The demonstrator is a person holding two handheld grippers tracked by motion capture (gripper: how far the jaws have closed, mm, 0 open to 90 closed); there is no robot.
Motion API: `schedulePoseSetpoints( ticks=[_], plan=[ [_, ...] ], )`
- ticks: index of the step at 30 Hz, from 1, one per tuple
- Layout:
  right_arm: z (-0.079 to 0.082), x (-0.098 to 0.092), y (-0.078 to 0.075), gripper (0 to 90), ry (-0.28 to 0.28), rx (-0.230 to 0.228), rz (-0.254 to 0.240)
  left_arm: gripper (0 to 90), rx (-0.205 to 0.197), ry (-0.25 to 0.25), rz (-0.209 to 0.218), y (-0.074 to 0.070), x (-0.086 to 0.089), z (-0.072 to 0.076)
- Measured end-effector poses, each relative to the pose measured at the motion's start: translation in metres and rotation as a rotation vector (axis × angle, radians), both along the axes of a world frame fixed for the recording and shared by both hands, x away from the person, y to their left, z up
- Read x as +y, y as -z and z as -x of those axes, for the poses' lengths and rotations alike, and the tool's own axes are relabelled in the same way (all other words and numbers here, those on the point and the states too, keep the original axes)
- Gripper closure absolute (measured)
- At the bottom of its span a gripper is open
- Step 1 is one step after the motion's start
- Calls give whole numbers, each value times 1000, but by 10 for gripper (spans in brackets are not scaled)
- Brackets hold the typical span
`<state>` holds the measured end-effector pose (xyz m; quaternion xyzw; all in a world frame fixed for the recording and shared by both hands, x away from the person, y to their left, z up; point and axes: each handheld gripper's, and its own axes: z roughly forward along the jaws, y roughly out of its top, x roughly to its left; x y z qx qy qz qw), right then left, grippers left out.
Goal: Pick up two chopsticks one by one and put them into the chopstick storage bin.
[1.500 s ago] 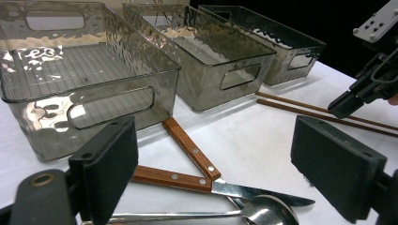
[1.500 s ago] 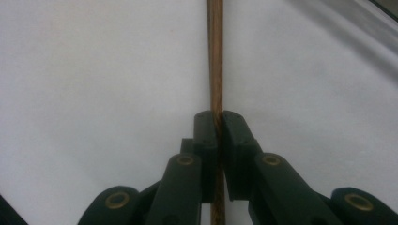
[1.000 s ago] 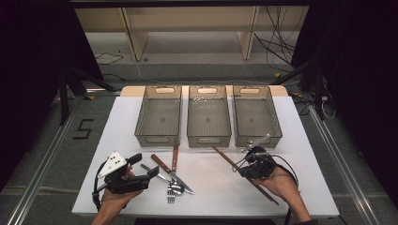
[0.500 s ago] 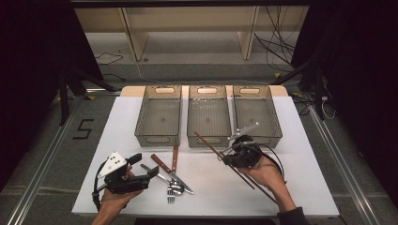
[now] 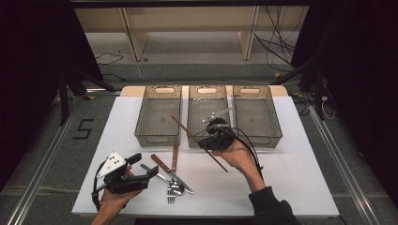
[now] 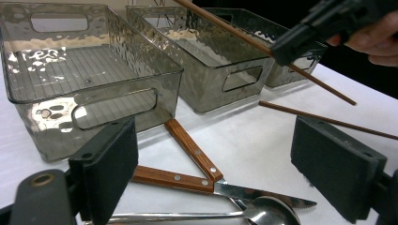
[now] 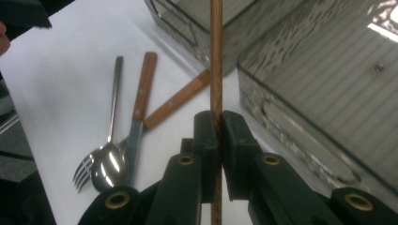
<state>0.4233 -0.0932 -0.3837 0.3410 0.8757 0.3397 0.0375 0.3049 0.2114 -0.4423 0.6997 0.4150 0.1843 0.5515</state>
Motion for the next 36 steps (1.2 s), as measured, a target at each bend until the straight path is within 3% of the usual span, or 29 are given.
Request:
schedulePoseSetpoints(
  ticks=[11,36],
  plan=[
    [-29,32,-8,855,3,0,-41,145,4,0,6,0,1,0],
    [-86,85,-20,855,122,7,-133,145,3,2,14,-1,3,0]
  ],
)
